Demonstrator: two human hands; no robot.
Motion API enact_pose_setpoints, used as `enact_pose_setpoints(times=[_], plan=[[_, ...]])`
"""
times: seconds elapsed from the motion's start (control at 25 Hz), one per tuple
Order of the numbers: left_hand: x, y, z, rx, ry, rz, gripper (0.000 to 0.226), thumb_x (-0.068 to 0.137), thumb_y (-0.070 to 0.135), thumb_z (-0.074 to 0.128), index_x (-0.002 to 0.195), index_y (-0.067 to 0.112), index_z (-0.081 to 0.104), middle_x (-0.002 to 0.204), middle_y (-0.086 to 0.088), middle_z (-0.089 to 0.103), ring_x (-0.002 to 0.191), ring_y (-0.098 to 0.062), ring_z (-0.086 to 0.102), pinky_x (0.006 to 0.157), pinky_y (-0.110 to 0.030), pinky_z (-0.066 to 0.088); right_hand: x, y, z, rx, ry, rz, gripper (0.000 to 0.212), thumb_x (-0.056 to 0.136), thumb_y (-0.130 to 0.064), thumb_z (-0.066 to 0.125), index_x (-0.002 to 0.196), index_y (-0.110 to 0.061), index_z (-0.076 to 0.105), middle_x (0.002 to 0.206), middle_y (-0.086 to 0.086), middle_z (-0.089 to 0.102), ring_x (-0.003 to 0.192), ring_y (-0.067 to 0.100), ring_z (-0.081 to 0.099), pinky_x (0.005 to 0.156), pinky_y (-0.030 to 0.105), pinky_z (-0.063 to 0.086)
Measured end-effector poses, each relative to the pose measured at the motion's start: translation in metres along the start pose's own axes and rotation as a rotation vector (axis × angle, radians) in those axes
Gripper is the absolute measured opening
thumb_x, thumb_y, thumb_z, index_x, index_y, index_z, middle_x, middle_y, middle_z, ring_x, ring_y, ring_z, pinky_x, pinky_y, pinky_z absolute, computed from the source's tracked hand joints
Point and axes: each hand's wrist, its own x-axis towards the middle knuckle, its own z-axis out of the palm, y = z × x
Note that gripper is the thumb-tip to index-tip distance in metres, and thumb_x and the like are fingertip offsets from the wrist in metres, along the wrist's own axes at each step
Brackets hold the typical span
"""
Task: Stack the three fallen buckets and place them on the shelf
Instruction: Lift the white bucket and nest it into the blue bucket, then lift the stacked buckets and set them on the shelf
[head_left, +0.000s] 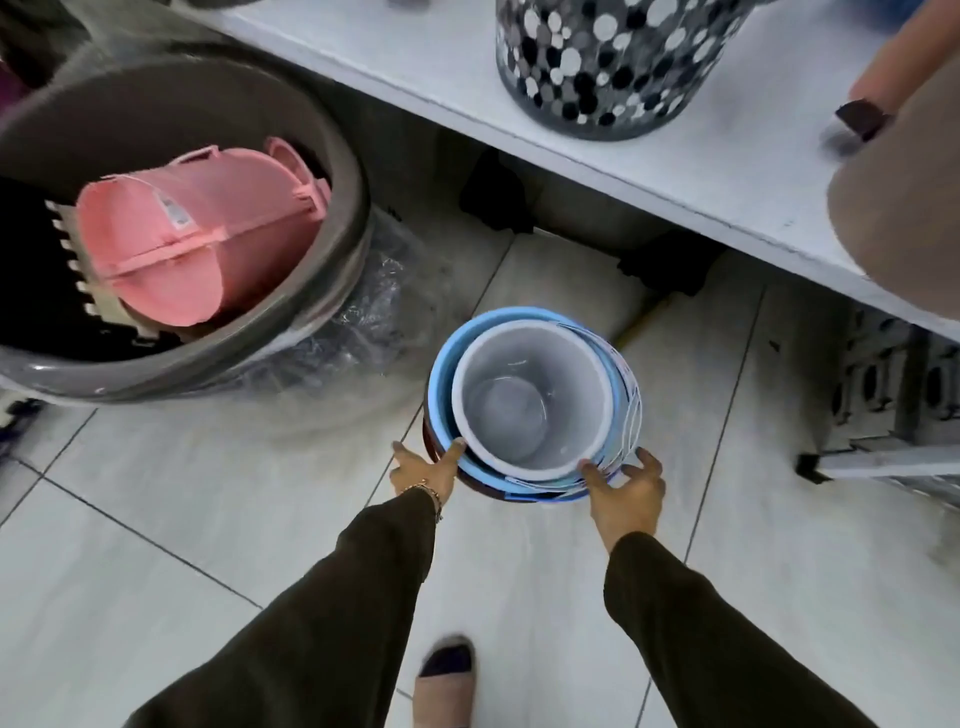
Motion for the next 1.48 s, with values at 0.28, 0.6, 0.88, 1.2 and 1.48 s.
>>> enact_pose_setpoints(times=[0.28,0.6,0.88,1.2,1.48], plan=[[0.046,0.004,0.007,-0.317,-0.209,-0.102,0.059,0.073,0.024,0.084,0.119,-0.003,0.06,0.119,-0.022,0.067,0.088,-0.026,0.065,0.092,-0.046,0.056,0.035,0.012,0.029,0.248,-0.274,0.4,0.086,0.073,-0.033,0.087,0.142,-0.012,0.041,0.136,0.013,0.059,0.122,0.037,0.06,0.094,0.059,0.054],[0.001,0.007,-0.009,-0.377,-0.094,-0.036,0.044,0.077,-0.014,0.063,0.119,-0.005,0.056,0.11,-0.024,0.063,0.096,-0.04,0.064,0.086,-0.052,0.058,-0.011,0.009,0.027,0.337,-0.043,0.269,0.058,0.078,-0.005,0.079,0.126,-0.004,0.047,0.12,0.022,0.066,0.102,0.04,0.07,0.079,0.06,0.06],[-0.157,0.023,-0.088,-0.422,-0.162,0.116,0.043,0.078,-0.012,0.061,0.121,-0.009,0.055,0.104,-0.022,0.061,0.086,-0.037,0.061,0.084,-0.052,0.058,-0.157,-0.063,-0.059,0.347,-0.017,0.099,0.055,0.079,-0.003,0.078,0.123,-0.005,0.045,0.117,0.022,0.067,0.102,0.039,0.07,0.081,0.06,0.06],[-0.387,0.093,-0.211,-0.561,-0.22,0.395,0.042,0.077,-0.012,0.062,0.118,-0.01,0.053,0.11,-0.03,0.062,0.096,-0.045,0.067,0.08,-0.057,0.059,-0.36,-0.199,-0.182,0.388,0.03,-0.341,0.04,0.077,-0.01,0.079,0.107,-0.017,0.054,0.113,0.014,0.071,0.098,0.028,0.073,0.082,0.051,0.062],[-0.501,0.193,-0.273,-0.602,-0.185,0.722,0.032,0.074,-0.005,0.073,0.1,0.006,0.057,0.101,-0.019,0.065,0.088,-0.033,0.067,0.072,-0.044,0.062,-0.437,-0.33,-0.244,0.349,0.157,-0.634,0.06,0.075,-0.023,0.083,0.116,-0.001,0.044,0.12,0.017,0.062,0.109,0.03,0.061,0.097,0.042,0.051]])
